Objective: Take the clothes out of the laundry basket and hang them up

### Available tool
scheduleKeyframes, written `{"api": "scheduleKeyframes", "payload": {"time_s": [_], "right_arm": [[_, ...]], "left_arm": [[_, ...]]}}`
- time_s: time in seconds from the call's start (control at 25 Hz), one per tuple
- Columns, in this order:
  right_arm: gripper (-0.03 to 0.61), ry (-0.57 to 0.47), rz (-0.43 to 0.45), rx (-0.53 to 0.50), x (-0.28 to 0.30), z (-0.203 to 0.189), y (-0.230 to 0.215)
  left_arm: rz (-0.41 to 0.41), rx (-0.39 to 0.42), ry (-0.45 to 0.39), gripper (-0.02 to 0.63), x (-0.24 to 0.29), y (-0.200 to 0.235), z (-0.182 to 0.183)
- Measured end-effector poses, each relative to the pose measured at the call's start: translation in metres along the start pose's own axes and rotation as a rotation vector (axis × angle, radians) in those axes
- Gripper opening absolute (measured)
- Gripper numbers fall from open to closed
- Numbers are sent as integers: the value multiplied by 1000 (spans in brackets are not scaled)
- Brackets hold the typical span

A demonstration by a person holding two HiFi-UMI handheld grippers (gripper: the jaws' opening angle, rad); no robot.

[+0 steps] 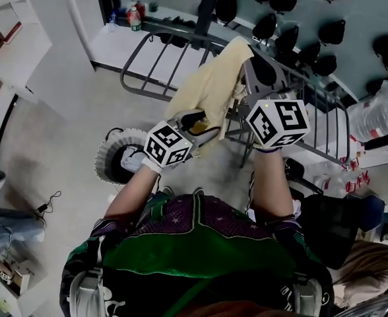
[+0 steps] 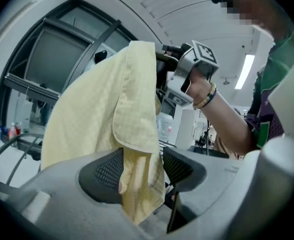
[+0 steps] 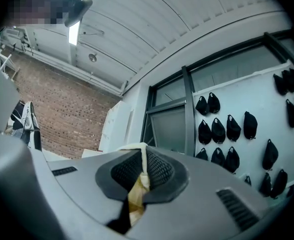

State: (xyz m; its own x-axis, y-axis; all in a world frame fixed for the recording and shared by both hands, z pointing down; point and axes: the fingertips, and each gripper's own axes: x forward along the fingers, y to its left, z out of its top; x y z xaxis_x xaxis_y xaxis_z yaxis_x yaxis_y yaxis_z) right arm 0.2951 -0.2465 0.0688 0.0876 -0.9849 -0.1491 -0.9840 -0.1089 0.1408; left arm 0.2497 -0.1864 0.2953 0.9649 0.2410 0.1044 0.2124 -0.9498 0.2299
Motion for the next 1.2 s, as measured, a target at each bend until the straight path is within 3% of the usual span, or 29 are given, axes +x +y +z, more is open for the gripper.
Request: {"api": "scheduleKeyframes", "payload": {"time_s": [0.12,0.16,0.24,0.28,0.52,0.76,0.96,1.2], "right_arm": [[12,-3,-12,0,1,5,-11],[11,1,-17,-2,2,5,-15],[12,9,-29,-2,1,4,-24],[12,11,-38,-3,0,3,-28],[12,31,-119,-21,-15,-3,-59],[12,54,-159,-71,-24,-12,-60],[12,80,-148,-127,-20,-16,-59],[12,66,-116,-153,1,-26,-74]], "left_arm": [[-59,-3,4,238,18,-16,3],[-62,12,4,195,20,-20,5],[-35,43,2,44,17,-18,9],[-19,54,0,29,12,-13,12],[134,121,-69,25,-61,32,56],[306,280,-125,25,-121,69,124],[418,350,-155,25,-137,94,165],[473,356,-184,25,-128,125,183]]}}
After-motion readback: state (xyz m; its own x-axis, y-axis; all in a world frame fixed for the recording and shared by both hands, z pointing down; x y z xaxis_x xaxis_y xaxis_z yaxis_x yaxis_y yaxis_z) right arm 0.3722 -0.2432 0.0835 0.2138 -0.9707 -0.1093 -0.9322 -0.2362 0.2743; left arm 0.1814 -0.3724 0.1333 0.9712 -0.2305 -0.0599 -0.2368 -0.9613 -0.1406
